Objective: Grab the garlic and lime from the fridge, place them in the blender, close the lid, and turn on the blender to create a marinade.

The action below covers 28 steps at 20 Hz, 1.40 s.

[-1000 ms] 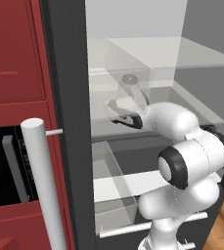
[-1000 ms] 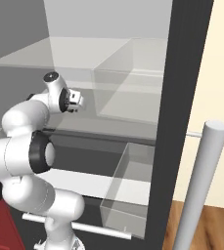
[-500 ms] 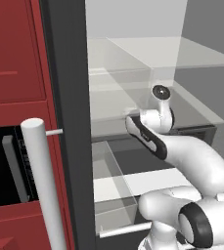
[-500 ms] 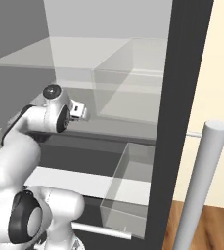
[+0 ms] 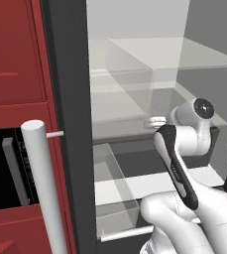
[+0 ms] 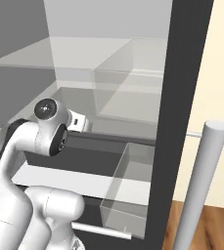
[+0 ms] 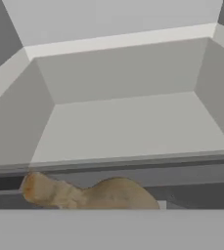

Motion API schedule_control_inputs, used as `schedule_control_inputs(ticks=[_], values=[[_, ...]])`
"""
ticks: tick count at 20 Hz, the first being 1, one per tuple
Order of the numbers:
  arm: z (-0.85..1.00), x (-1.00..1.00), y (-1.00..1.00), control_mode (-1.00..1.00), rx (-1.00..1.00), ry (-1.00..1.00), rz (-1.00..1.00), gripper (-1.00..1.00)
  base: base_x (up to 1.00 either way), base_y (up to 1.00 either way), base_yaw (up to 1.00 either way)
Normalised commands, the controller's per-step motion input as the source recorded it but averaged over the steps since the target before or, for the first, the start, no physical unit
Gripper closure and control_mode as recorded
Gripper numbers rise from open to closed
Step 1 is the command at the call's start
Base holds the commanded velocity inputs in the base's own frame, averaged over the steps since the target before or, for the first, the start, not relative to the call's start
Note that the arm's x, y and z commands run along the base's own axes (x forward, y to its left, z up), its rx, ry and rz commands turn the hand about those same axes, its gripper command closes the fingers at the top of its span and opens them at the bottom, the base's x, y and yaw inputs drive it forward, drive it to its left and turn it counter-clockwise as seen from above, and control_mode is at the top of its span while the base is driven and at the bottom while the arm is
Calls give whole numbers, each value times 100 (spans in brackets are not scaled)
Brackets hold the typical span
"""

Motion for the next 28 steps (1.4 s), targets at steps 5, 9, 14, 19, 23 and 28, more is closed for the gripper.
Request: schedule_control_inputs(ticks=[5, 9, 14, 19, 23, 28], values=[[62, -100, -25, -100, 0, 11, -3, 100, 0, 0, 0], [64, -100, -3, -100, -7, 19, -1, 100, 0, 0, 0], [63, -94, 1, -100, -5, -4, 0, 100, 0, 0, 0], [57, -60, 15, -100, -7, -33, 0, 100, 0, 0, 0], [17, -14, 9, -100, -4, -11, 0, 100, 0, 0, 0], [0, -4, 0, -100, 0, 0, 0, 100, 0, 0, 0]])
